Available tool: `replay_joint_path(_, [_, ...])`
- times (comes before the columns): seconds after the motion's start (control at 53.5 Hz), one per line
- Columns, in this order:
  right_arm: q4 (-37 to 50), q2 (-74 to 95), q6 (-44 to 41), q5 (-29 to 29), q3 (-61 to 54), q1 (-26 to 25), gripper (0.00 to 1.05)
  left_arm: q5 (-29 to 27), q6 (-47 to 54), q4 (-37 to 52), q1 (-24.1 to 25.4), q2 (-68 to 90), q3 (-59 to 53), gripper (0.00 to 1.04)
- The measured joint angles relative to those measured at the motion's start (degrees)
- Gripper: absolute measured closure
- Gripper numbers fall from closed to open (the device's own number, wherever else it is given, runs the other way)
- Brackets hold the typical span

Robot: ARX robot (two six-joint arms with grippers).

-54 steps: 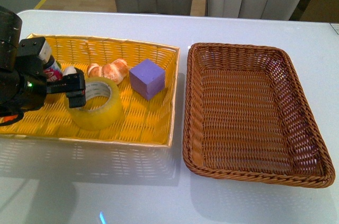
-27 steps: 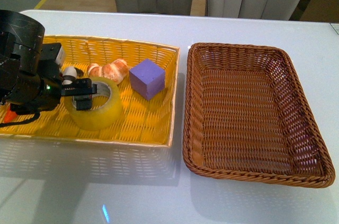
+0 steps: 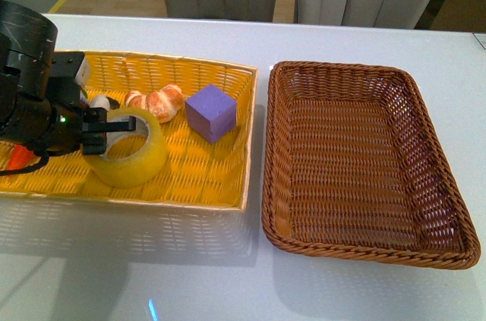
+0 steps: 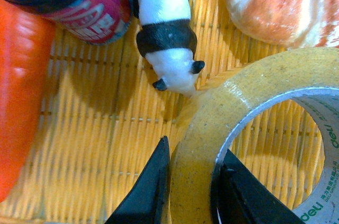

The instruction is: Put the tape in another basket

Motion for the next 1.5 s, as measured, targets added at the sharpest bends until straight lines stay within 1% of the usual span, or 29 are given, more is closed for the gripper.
replay_joint_path(0.168, [0.00, 0.00, 0.00, 0.00, 0.00, 0.00, 0.09, 0.22, 1.92, -0.76, -1.53, -8.46, -2.03, 0.89])
replay_joint_path(0.374, [0.00, 0.00, 0.00, 0.00, 0.00, 0.00, 0.09, -0.28, 2.54, -4.59, -6.05, -11.37, 2.10, 0.89])
replay_joint_path(0.579, [0.00, -0.02, 0.00, 0.00, 0.00, 0.00, 0.09, -0.17, 2.12, -8.17, -12.37, -8.87, 9.29, 0.89])
replay_joint_path(0.71, [0.00, 0.00, 0.00, 0.00, 0.00, 0.00, 0.09, 0.59, 0.52, -10.86, -18.47, -3.54, 16.83, 0.89])
replay_joint_path(0.822, [0.00, 0.00, 0.00, 0.00, 0.00, 0.00, 0.09, 0.52, -0.74, -13.16, -22.16, 1.14, 22.01, 0.89])
replay_joint_path(1.065, [0.00, 0.00, 0.00, 0.00, 0.00, 0.00, 0.09, 0.22, -2.12, -15.58, -25.42, 6.67, 28.04, 0.89])
replay_joint_path(1.495, [0.00, 0.00, 0.00, 0.00, 0.00, 0.00, 0.09, -0.31, -3.26, -18.80, -28.50, 13.07, 36.28, 0.89])
